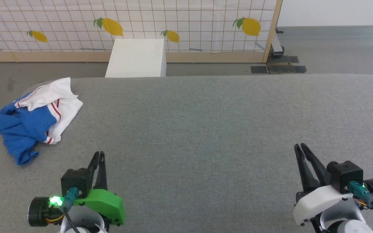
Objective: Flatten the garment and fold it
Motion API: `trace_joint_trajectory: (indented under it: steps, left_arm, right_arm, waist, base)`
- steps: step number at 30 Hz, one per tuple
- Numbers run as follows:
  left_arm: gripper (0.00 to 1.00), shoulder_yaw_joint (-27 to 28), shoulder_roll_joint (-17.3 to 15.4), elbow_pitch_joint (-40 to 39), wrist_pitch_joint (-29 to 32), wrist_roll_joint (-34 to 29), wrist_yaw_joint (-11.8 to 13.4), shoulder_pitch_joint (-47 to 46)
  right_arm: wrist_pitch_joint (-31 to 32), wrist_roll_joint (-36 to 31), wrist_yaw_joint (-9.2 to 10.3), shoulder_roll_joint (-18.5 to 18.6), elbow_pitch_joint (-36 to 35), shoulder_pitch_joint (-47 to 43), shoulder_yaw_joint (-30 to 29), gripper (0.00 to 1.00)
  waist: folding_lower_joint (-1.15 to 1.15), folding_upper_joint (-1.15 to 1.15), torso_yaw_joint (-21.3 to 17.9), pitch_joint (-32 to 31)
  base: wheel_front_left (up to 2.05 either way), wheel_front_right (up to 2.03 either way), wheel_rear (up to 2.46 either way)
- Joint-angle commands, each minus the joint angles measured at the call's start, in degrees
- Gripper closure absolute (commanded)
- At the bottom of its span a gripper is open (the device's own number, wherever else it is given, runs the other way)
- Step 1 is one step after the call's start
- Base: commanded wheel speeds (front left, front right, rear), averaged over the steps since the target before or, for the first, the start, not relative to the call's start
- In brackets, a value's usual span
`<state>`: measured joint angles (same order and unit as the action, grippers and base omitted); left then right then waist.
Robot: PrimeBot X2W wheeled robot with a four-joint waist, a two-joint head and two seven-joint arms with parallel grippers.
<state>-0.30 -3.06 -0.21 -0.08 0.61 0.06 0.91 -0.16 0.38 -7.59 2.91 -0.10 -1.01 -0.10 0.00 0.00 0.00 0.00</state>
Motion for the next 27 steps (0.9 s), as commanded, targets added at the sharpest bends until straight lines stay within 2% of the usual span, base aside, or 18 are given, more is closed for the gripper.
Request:
trace_joint_trajectory:
  steps: [1,16,27]
  left_arm:
    - [0.00,-0.1,0.0,0.0,0.0,0.0,0.0,0.0]
    - [0.00,-0.4,0.0,1.5,-1.6,1.3,0.1,0.1]
    - [0.00,-0.1,0.0,2.6,-2.9,2.1,0.2,0.5]
  right_arm:
    - [0.0,0.1,0.00,0.0,0.0,0.0,0.0,0.00]
    - [-1.6,2.6,0.01,0.0,2.2,-0.4,0.3,0.00]
    - [-2.9,4.6,0.02,0.0,4.0,-0.6,1.1,0.00]
  waist:
    - [0.00,0.00,0.0,0.0]
    - [0.00,0.00,0.5,-0.1]
    - [0.00,0.00,2.5,-0.3]
  base:
    - [0.00,0.00,0.00]
    - [0.00,0.00,0.00]
    - [0.00,0.00,0.00]
